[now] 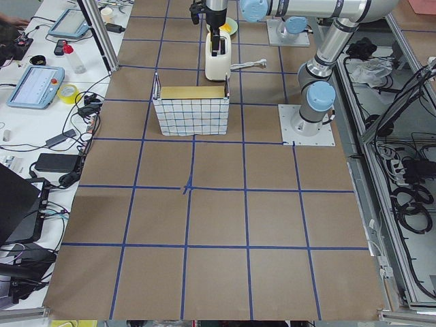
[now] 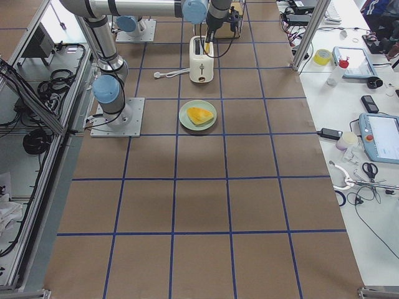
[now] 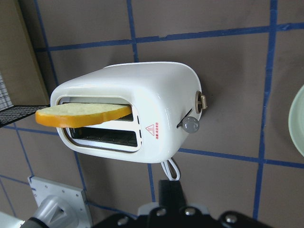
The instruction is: Press toaster with right arm
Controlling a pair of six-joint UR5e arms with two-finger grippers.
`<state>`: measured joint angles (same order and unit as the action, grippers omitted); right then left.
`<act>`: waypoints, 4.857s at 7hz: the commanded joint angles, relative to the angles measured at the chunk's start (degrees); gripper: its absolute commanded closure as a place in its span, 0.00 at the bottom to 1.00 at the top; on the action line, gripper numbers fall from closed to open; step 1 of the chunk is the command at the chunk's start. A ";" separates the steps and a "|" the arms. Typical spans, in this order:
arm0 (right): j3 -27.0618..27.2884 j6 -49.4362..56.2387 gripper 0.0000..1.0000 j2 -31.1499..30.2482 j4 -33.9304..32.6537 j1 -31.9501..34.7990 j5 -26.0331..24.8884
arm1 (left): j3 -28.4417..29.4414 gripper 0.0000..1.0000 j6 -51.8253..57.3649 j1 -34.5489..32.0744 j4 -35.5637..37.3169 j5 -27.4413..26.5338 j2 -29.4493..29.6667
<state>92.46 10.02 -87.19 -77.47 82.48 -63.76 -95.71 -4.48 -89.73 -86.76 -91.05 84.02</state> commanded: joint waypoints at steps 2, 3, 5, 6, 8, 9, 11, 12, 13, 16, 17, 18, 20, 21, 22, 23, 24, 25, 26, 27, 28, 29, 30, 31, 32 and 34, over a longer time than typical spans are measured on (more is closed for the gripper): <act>13.92 14.82 1.00 0.00 -6.25 -6.71 15.19 | 0.00 0.00 0.00 0.00 0.02 0.00 0.00; 17.63 15.03 1.00 0.00 -10.90 -6.98 17.33 | 0.00 0.00 0.00 0.00 0.02 0.00 0.00; 18.37 14.68 1.00 -0.26 -11.65 -7.07 16.30 | 0.00 0.00 0.00 0.00 0.02 0.00 0.00; 18.11 14.50 1.00 -0.44 -11.65 -7.07 16.21 | 0.00 0.00 0.00 0.00 0.02 0.00 0.00; 18.02 14.59 1.00 -0.52 -11.56 -7.07 15.95 | 0.00 0.00 0.00 0.00 0.02 0.00 0.00; 17.49 14.42 1.00 -0.61 -11.48 -7.16 15.94 | 0.00 0.00 0.00 0.00 0.02 0.00 0.00; 17.92 15.11 1.00 -0.09 -11.56 -7.07 16.12 | 0.00 0.00 0.00 0.00 0.02 0.00 0.00; 18.19 15.12 1.00 0.26 -11.82 -7.25 16.82 | 0.00 0.00 0.00 0.00 0.02 0.09 0.00; 18.63 15.12 1.00 1.31 -12.52 -7.25 17.00 | 0.00 0.00 0.00 0.09 0.02 0.00 0.00; 22.83 15.64 1.00 1.84 -18.56 -7.25 17.44 | 0.00 0.00 0.00 0.00 0.02 0.00 0.00; 24.50 15.65 1.00 2.28 -21.20 -7.25 17.44 | 0.00 0.00 0.00 0.00 0.02 0.09 0.00; 25.04 15.65 1.00 2.29 -21.23 -7.16 17.53 | 0.00 0.00 0.00 0.00 0.02 0.09 0.00; 25.57 15.56 1.00 1.94 -21.14 -6.81 17.26 | 0.00 0.00 0.00 0.00 0.02 0.00 0.00; 25.57 16.17 1.00 2.11 -21.23 -6.81 17.26 | 0.00 0.00 0.00 0.00 0.02 0.00 0.00; 25.92 16.17 1.00 2.20 -21.49 -6.81 17.26 | 0.00 0.00 0.00 0.00 0.02 0.00 0.00; 26.45 16.17 1.00 2.29 -22.63 -6.81 17.35 | 0.00 0.00 0.00 0.00 0.02 0.09 0.00; 26.71 16.17 1.00 3.33 -23.77 -6.81 17.35 | 0.00 0.00 0.00 0.00 0.02 0.00 0.00; 27.15 16.26 1.00 4.21 -25.35 -6.81 17.35 | 0.00 0.00 0.00 0.00 0.02 0.09 0.00; 27.42 16.44 1.00 4.39 -25.88 -6.81 16.83 | 0.00 0.00 0.00 0.00 0.02 0.00 0.00; 28.64 16.44 1.00 5.27 -28.41 -6.81 16.74 | 0.00 0.00 0.00 0.00 0.02 0.09 0.00; 30.74 16.35 1.00 5.80 -32.18 -6.81 16.47 | 0.00 0.00 0.00 0.00 0.02 0.00 0.00; 31.28 16.35 1.00 5.72 -33.00 -6.81 16.38 | 0.00 0.00 0.00 0.00 0.02 0.00 0.00; 31.20 16.44 1.00 5.80 -33.01 -6.81 16.38 | 0.00 0.00 0.00 0.00 0.02 0.09 0.00; 30.94 16.00 1.00 5.63 -32.92 -6.81 16.21 | 0.00 0.00 0.00 0.00 0.02 0.09 0.00; 30.50 14.34 1.00 4.76 -32.22 -6.81 15.86 | 0.00 0.00 0.00 0.00 0.02 0.00 0.00; 27.79 4.81 1.00 -0.14 -31.69 -6.72 12.02 | 0.00 0.00 0.00 0.00 0.02 0.00 0.00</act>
<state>122.09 20.73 -84.40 -109.56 75.73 -49.21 -95.71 -4.48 -89.73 -86.75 -91.04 84.02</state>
